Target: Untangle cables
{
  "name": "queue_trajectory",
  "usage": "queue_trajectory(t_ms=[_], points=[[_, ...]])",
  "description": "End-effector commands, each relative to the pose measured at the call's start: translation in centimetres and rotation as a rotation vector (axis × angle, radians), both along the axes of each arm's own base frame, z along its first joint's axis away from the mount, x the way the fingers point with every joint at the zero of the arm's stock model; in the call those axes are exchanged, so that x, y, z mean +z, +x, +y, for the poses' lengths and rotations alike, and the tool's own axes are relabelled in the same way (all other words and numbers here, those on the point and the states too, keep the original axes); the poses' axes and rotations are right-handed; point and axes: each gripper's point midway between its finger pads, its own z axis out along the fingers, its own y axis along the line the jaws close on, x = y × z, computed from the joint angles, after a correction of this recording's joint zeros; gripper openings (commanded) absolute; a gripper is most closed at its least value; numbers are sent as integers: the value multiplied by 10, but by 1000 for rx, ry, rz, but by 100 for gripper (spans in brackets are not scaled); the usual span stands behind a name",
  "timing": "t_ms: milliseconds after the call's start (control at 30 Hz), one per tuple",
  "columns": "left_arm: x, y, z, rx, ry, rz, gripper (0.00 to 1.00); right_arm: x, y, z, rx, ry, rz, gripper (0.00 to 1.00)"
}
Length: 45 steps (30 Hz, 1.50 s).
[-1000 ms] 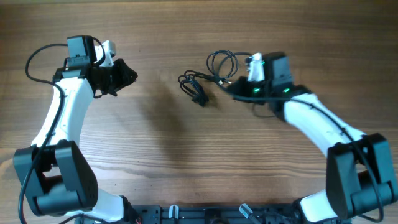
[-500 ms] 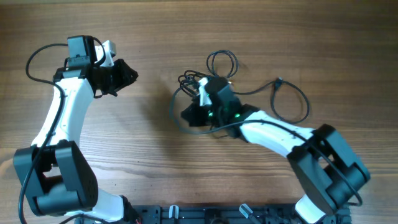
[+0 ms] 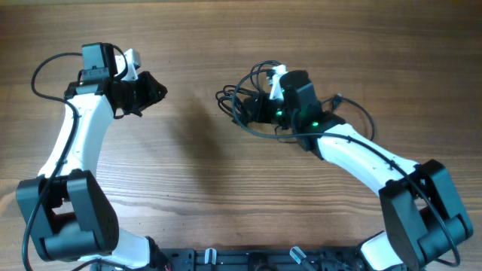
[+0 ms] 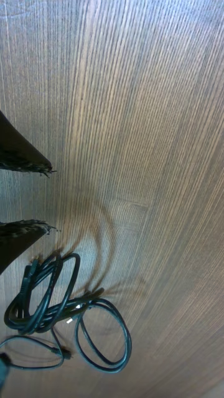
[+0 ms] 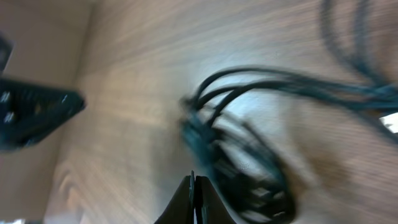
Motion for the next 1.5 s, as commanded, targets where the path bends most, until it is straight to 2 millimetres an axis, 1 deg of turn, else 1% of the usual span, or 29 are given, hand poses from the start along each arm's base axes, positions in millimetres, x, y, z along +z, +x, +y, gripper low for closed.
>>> queue_trajectory(t_ms=[0, 100, 167, 267, 367, 500, 700, 867, 900, 933, 1067, 1133, 1200, 1300, 1400, 1467], points=[[1, -2, -1, -8, 9, -6, 28, -15, 10, -7, -59, -50, 3, 4], [1, -2, -1, -9, 9, -6, 28, -34, 6, 1, -68, -49, 59, 5], [1, -2, -1, -8, 9, -6, 28, -44, -5, 15, -6, -28, 96, 5], [1, -2, -1, -8, 9, -6, 28, -54, -27, 39, 98, 0, 137, 4], [1, -2, -1, -8, 9, -6, 28, -62, -43, 54, 149, -18, 150, 5], [1, -2, -1, -8, 9, -6, 28, -65, -49, 63, 144, -66, 112, 5], [1, -2, -1, -8, 9, -6, 28, -69, -45, 62, 93, -125, 70, 5], [1, -2, -1, -8, 9, -6, 28, -66, -43, 62, 118, -137, 28, 5], [1, -2, -1, -8, 9, -6, 28, -61, -40, 62, 114, -129, 20, 5], [1, -2, -1, -8, 9, -6, 28, -52, -38, 63, 115, -110, 11, 4], [1, -2, -1, -8, 9, -7, 27, -10, -30, 66, 144, -73, -87, 4], [1, -1, -1, -8, 9, -10, 27, 7, -26, 67, 144, -62, -139, 4], [2, -1, -1, -8, 9, -11, 28, 12, -20, 64, 117, -67, -165, 4], [1, -1, -1, -8, 9, -10, 28, 4, -13, 53, 55, -123, -163, 5], [1, -1, -1, -5, 7, -7, 28, -14, -10, 32, -19, -231, -130, 4], [1, -1, -1, 20, -7, 4, 29, -24, -12, 25, -32, -270, -105, 4]])
